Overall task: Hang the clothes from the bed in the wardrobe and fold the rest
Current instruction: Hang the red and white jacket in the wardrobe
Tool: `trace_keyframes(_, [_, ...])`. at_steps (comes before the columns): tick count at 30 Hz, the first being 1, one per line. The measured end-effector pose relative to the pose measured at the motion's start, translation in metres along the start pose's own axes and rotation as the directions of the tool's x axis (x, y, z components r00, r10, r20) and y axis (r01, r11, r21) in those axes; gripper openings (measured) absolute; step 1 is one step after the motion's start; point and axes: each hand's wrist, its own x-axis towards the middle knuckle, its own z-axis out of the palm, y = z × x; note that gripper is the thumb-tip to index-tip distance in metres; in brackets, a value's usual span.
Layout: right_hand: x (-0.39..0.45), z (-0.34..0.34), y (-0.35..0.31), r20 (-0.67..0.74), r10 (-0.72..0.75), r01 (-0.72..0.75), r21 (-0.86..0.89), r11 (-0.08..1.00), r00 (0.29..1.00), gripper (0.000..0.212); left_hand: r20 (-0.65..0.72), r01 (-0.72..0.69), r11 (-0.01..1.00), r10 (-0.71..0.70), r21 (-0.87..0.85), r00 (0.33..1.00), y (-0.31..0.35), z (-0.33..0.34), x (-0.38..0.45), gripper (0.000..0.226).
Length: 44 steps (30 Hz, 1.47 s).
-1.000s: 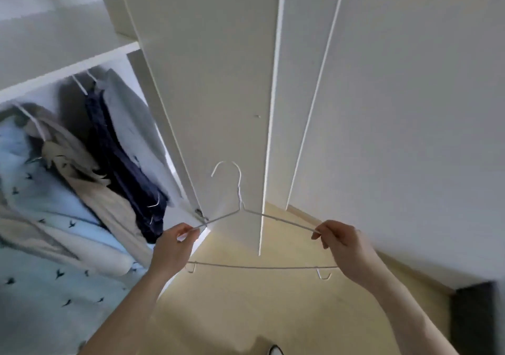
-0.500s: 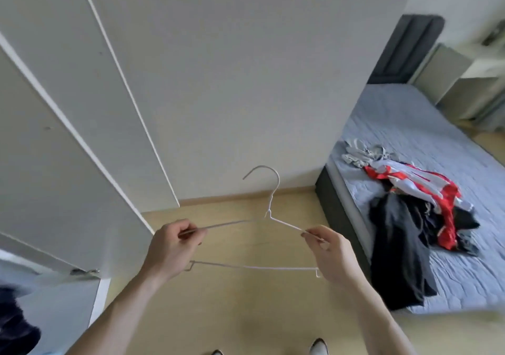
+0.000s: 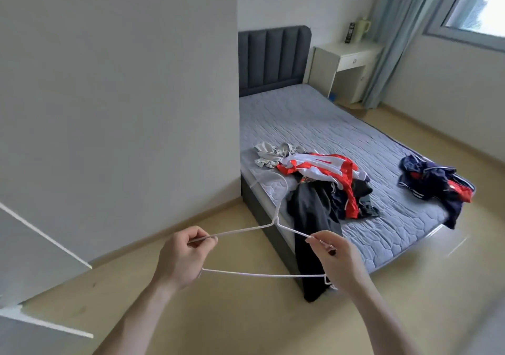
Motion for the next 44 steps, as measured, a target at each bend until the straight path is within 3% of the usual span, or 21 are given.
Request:
trace_keyframes(5, [0.02, -0.059, 0.047, 0.024, 0.026, -0.026, 0.023, 0.999, 0.999, 0.013, 0.097, 0.005, 1.0, -0.003, -0.017, 0.995, 0.031, 0.074, 0.015, 0.017])
trace_keyframes(13, [0.07, -0.123, 0.107, -0.112, 0.128, -0.128, 0.013, 0.992, 0.985, 0.013, 0.108, 0.002, 1.0, -0.004, 0.016, 0.994, 0.058, 0.162, 0.107, 0.004])
trace_keyframes(21, [0.176, -0.174, 0.156, -0.203, 0.242, -0.255, -0.038, 0.966, 0.949, 0.008, 0.173, -0.011, 1.0, 0.013, -0.014, 0.985, 0.09, 0.282, 0.265, 0.037])
trace_keyframes(28, [0.307, -0.19, 0.183, -0.254, 0.342, -0.37, -0.073, 0.926, 0.905, 0.017, 0.32, 0.071, 0.993, -0.096, 0.091, 0.942, 0.115, 0.363, 0.392, 0.069])
trace_keyframes(35, [0.366, -0.195, 0.22, -0.276, 0.443, -0.452, 0.035, 0.891, 0.853, 0.014, 0.483, 0.075, 0.955, -0.212, 0.286, 0.85, 0.122, 0.423, 0.46, 0.054])
trace_keyframes(44, [0.451, -0.221, 0.278, -0.192, 0.55, -0.537, 0.117, 0.835, 0.813, 0.017, 0.511, 0.083, 0.895, -0.324, 0.438, 0.796, 0.128, 0.503, 0.485, 0.036])
